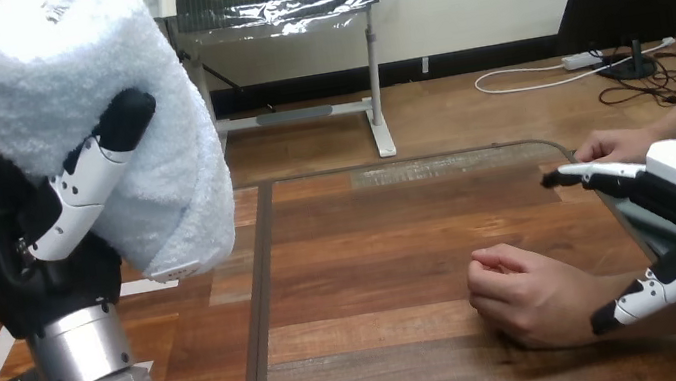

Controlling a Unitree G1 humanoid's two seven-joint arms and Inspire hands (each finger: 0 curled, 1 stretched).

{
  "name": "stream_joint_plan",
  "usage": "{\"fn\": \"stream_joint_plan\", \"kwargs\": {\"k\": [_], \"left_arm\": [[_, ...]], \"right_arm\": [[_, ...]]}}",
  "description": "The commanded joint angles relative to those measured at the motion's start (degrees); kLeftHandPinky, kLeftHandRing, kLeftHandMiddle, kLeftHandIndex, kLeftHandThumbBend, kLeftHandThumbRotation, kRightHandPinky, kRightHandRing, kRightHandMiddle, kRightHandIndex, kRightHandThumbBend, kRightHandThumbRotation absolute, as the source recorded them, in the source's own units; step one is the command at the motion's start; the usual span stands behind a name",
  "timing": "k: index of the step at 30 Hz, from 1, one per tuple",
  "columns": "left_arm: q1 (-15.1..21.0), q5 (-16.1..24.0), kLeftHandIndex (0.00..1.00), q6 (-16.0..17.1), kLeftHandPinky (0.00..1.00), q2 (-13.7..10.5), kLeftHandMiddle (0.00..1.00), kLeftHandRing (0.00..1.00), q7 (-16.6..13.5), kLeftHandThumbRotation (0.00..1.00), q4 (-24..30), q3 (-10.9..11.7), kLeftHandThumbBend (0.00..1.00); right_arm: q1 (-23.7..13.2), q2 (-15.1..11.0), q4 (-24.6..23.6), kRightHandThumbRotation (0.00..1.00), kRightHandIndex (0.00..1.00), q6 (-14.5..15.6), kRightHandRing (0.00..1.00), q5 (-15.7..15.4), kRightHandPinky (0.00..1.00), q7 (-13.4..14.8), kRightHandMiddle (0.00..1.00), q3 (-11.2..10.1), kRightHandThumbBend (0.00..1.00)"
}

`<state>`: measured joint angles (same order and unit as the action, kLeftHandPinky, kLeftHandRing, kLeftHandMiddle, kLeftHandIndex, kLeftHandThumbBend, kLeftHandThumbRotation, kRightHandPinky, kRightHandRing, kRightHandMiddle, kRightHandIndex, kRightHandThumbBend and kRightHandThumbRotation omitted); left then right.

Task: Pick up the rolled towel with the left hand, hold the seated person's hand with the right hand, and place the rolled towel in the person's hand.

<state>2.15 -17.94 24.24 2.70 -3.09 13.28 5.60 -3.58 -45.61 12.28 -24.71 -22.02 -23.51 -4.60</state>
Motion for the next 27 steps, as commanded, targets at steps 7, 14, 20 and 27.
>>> {"fn": "stream_joint_plan", "kwargs": {"k": [7, 14, 20, 27], "left_arm": [[1.8, -0.7, 0.39, 0.1, 0.22, 0.6, 0.35, 0.29, 1.0, 0.00, 1.3, 0.5, 0.60], [1.6, -1.2, 0.39, -0.2, 0.22, 0.7, 0.35, 0.28, 1.1, 0.00, 1.6, 0.4, 0.60], [1.6, -0.9, 0.39, -0.2, 0.22, 0.6, 0.34, 0.28, 1.0, 0.00, 1.6, 0.4, 0.59], [1.5, -0.8, 0.39, -0.4, 0.21, 0.7, 0.34, 0.28, 0.7, 0.00, 1.9, 0.5, 0.59]], "right_arm": [[-5.6, -2.8, 2.3, 0.28, 0.94, 0.9, 0.93, -3.1, 0.90, 0.6, 0.94, 1.7, 1.00], [-6.1, -3.2, 3.8, 0.27, 0.94, 0.7, 0.93, -5.8, 0.92, 2.3, 0.94, 2.9, 1.00], [-6.6, -3.2, 5.1, 0.26, 0.93, 1.1, 0.93, -7.4, 0.93, 2.7, 0.94, 3.8, 1.00], [-7.2, -3.1, 6.3, 0.25, 0.93, 1.8, 0.92, -8.5, 0.93, 2.3, 0.93, 4.8, 1.00]]}}
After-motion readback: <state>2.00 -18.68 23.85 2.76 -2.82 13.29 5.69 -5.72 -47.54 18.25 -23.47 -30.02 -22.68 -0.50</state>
